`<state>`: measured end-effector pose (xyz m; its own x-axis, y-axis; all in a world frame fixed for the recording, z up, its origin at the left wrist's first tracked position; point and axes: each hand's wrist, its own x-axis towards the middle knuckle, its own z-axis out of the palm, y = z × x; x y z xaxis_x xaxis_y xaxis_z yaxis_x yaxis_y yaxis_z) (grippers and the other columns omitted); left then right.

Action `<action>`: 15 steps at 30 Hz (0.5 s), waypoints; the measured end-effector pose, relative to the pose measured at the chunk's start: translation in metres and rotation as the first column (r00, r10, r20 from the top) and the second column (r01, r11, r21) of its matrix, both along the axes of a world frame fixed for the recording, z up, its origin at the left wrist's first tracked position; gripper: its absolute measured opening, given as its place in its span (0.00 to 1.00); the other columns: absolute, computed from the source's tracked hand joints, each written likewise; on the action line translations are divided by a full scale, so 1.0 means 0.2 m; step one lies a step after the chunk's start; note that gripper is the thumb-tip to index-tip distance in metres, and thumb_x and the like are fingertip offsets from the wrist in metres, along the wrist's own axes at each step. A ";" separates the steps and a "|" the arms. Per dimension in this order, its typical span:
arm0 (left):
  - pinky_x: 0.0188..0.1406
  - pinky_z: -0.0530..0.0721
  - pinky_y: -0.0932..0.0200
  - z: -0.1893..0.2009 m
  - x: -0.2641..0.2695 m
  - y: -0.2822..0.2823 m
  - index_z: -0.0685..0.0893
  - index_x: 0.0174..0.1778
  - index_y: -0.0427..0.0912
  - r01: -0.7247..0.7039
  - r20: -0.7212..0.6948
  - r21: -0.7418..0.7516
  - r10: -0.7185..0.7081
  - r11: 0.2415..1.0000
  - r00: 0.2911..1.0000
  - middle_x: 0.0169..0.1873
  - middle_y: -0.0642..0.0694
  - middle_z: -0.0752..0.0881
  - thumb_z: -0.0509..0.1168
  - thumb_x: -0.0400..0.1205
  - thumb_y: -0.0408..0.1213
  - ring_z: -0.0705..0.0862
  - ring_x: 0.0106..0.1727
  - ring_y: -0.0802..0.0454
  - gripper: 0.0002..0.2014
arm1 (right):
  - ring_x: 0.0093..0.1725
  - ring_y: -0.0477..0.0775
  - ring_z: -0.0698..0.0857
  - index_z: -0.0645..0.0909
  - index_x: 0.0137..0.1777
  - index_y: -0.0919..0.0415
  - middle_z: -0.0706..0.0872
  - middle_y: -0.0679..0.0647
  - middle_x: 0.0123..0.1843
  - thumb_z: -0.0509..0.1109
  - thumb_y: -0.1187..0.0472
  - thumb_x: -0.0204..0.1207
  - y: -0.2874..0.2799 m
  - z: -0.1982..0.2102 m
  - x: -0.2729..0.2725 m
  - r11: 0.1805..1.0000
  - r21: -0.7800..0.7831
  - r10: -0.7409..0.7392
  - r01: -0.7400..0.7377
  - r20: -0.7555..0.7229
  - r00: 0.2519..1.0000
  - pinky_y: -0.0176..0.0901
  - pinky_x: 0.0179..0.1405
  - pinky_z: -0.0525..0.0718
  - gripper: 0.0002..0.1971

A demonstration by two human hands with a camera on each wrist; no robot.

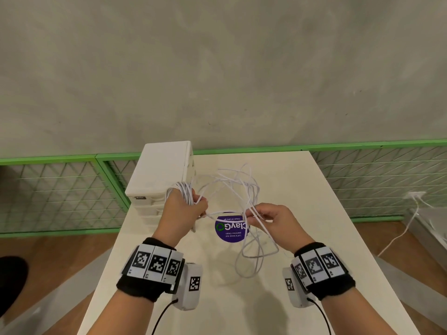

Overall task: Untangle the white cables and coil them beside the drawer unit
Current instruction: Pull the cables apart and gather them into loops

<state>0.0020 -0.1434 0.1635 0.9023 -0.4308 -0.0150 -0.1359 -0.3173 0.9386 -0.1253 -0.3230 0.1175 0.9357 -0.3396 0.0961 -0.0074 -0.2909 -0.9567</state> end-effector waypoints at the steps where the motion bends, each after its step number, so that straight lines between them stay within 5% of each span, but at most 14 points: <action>1: 0.18 0.75 0.72 0.00 0.00 0.00 0.79 0.35 0.29 -0.004 0.019 -0.021 0.004 1.000 1.000 0.24 0.39 0.81 0.67 0.76 0.23 0.77 0.17 0.63 0.05 | 0.47 0.39 0.87 0.88 0.44 0.47 0.91 0.46 0.46 0.73 0.68 0.72 -0.01 0.00 -0.01 0.999 -0.029 0.045 -0.046 -0.040 0.998 0.30 0.52 0.81 0.12; 4: 0.20 0.75 0.72 0.00 0.00 -0.01 0.80 0.41 0.27 -0.008 0.082 -0.035 0.011 0.999 0.997 0.28 0.41 0.81 0.68 0.77 0.27 0.78 0.22 0.61 0.05 | 0.53 0.38 0.85 0.87 0.46 0.49 0.89 0.44 0.51 0.65 0.76 0.73 -0.06 0.02 -0.02 0.996 -0.075 0.042 -0.048 -0.074 0.996 0.29 0.56 0.79 0.19; 9: 0.25 0.76 0.74 -0.01 -0.02 -0.02 0.81 0.48 0.31 0.035 0.128 -0.023 -0.032 0.999 0.991 0.33 0.46 0.84 0.70 0.78 0.31 0.80 0.30 0.58 0.08 | 0.39 0.53 0.83 0.80 0.40 0.55 0.84 0.52 0.38 0.59 0.71 0.78 -0.11 0.06 0.03 0.884 0.133 -0.461 0.448 0.094 0.882 0.42 0.43 0.78 0.13; 11: 0.27 0.75 0.76 -0.01 -0.04 -0.03 0.83 0.45 0.34 0.075 0.191 0.022 -0.077 0.997 0.979 0.34 0.46 0.84 0.70 0.78 0.32 0.80 0.31 0.61 0.05 | 0.42 0.51 0.83 0.80 0.46 0.55 0.85 0.50 0.42 0.63 0.61 0.80 -0.12 0.09 0.06 0.889 0.171 -0.439 0.425 0.058 0.897 0.40 0.44 0.78 0.05; 13: 0.29 0.74 0.74 -0.02 -0.05 -0.04 0.83 0.42 0.35 0.118 0.261 0.077 -0.134 0.990 0.956 0.34 0.44 0.84 0.70 0.77 0.31 0.79 0.31 0.60 0.03 | 0.39 0.48 0.85 0.82 0.51 0.55 0.87 0.50 0.42 0.67 0.54 0.78 -0.13 0.12 0.08 0.951 0.072 -0.297 0.300 -0.050 0.954 0.39 0.42 0.79 0.07; 15: 0.30 0.74 0.71 -0.02 -0.06 -0.04 0.82 0.41 0.35 0.128 0.296 0.104 -0.153 0.986 0.943 0.34 0.43 0.83 0.69 0.77 0.29 0.79 0.32 0.55 0.02 | 0.31 0.44 0.83 0.85 0.51 0.57 0.87 0.50 0.35 0.69 0.57 0.78 -0.12 0.14 0.09 0.980 -0.036 -0.197 0.194 -0.116 0.974 0.37 0.39 0.78 0.06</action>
<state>-0.0101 -0.1524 0.1600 0.8002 -0.5625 0.2078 -0.4573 -0.3482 0.8183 -0.1064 -0.3466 0.1447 0.8566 -0.5159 -0.0011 -0.1794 -0.2958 -0.9382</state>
